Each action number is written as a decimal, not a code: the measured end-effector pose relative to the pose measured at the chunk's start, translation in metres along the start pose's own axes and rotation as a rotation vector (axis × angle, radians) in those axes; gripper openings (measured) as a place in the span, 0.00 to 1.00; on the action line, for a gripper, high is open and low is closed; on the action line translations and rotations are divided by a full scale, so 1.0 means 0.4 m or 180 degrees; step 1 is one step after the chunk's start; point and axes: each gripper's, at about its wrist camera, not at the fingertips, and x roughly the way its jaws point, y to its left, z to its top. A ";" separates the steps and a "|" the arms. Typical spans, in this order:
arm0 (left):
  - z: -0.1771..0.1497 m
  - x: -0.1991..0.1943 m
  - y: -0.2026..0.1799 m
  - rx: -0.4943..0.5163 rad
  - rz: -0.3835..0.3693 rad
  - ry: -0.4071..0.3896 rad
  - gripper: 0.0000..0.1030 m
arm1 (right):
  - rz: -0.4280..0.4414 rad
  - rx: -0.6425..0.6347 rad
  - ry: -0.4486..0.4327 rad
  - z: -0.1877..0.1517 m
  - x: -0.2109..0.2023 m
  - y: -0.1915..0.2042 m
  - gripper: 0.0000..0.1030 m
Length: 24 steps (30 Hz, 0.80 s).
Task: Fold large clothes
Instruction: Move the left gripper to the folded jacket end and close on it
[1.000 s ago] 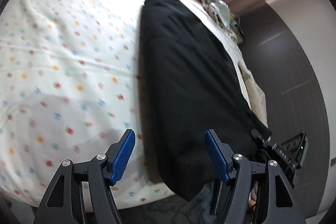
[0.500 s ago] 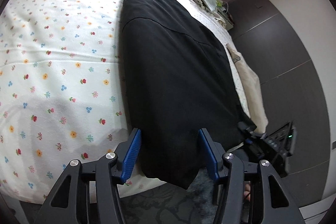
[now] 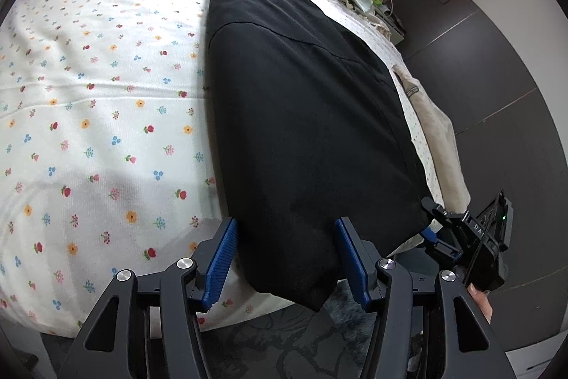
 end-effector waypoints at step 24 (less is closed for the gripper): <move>0.025 -0.050 0.056 0.0198 0.0133 0.0099 0.39 | 0.0222 -0.0366 0.0398 -0.106 -0.030 0.063 0.26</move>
